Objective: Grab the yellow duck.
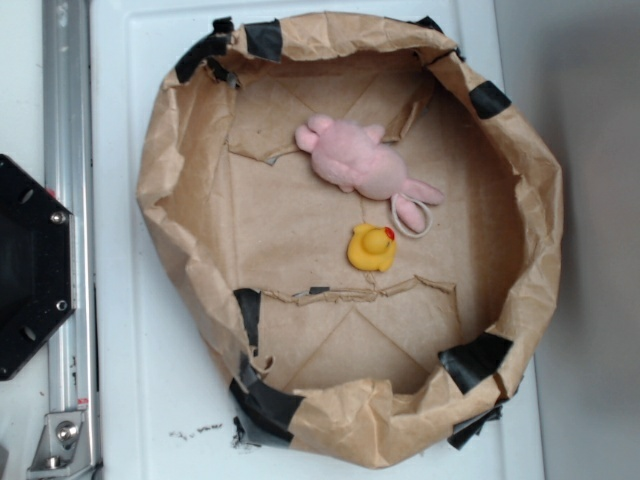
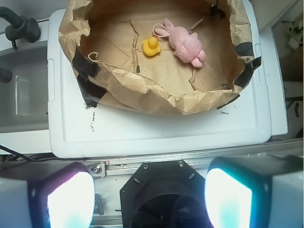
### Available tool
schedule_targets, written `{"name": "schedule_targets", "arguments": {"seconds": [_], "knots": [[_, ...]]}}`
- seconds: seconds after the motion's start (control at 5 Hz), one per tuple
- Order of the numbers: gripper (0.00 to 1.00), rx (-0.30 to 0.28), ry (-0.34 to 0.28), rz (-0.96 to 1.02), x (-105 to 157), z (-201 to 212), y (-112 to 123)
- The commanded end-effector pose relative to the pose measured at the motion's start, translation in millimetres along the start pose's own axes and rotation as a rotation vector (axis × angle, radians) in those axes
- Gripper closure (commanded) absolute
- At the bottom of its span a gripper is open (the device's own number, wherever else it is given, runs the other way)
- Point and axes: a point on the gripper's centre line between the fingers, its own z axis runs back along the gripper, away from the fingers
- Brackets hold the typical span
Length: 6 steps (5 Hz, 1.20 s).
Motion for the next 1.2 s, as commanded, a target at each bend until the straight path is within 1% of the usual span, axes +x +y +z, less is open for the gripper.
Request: {"name": "schedule_targets", "arguments": {"seconds": [0.0,0.2,0.4,0.6,0.8,1.0], "knots": [[0.0,0.0,0.0,0.0,0.0,0.0,0.0],[0.0,0.011,-0.086,0.183,36.7,16.2,4.2],[0.0,-0.006,-0.114,0.296,60.5,13.4,8.6],[0.0,-0.029,-0.154,0.549,79.0,-24.8,21.3],[0.0,-0.007,-0.202,0.787,90.5,-74.8,44.1],[0.0,0.056,-0.129,0.76,104.0,-110.9,52.3]]}}
